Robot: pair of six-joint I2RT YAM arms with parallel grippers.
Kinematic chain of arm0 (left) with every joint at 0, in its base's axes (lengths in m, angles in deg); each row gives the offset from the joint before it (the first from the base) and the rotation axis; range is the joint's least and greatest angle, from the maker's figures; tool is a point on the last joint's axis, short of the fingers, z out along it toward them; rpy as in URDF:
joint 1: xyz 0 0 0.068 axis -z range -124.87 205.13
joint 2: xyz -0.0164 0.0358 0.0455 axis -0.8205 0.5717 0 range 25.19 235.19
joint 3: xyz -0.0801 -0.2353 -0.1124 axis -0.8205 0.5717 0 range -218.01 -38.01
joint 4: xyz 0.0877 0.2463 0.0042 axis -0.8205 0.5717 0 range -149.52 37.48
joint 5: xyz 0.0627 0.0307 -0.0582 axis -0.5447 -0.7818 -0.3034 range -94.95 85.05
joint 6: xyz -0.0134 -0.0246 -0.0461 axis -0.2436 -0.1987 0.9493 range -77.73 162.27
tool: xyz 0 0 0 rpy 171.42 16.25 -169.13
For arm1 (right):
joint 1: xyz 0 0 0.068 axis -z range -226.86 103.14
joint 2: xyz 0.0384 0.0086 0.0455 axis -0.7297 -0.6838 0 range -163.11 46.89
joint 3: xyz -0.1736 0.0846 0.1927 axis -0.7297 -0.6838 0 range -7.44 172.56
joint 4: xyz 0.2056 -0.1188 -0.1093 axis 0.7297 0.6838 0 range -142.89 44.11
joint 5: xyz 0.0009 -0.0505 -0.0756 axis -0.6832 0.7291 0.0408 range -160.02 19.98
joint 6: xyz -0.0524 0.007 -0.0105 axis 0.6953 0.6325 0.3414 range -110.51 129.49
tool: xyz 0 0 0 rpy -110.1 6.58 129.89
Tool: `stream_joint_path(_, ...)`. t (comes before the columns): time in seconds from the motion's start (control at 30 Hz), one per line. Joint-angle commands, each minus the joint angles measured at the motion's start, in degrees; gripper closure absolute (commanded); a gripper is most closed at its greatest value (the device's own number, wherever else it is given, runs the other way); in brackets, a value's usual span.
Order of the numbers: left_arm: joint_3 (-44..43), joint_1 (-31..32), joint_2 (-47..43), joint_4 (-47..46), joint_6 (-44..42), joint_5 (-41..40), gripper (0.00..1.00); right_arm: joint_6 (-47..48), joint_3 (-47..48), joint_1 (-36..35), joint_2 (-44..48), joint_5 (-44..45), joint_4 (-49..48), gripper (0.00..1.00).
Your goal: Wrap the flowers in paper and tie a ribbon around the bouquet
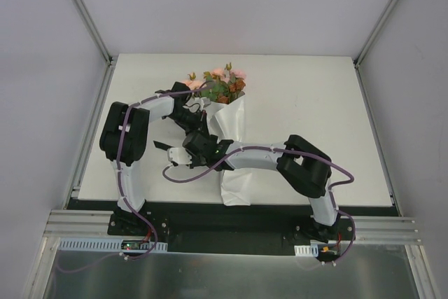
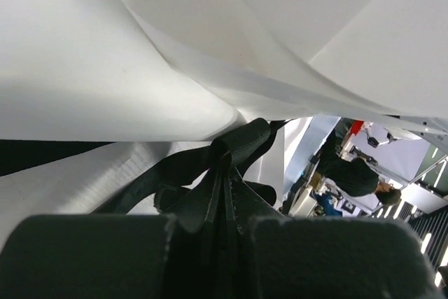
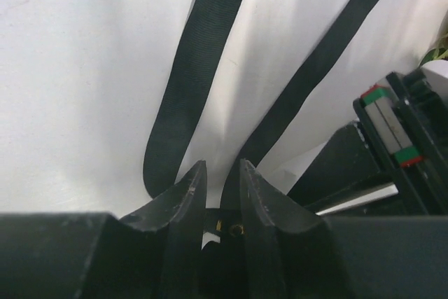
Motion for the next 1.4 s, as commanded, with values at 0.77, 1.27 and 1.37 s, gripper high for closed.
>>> stream_joint_path(0.77, 43.4, 13.2, -47.2, -27.6, 34.1, -36.3, 1.00, -54.2, 3.8, 20.1, 22.6, -26.8, 8.6, 0.51)
stream_joint_path(1.27, 57.5, 15.2, -62.9, -35.5, 39.8, -42.7, 1.00, -41.2, 26.4, 16.3, -6.8, -32.9, 20.8, 0.72)
stream_joint_path(1.37, 58.0, 15.4, -63.0, -36.4, 40.0, -42.3, 1.00, -39.5, 29.3, 14.9, -10.5, -28.0, 22.6, 0.66)
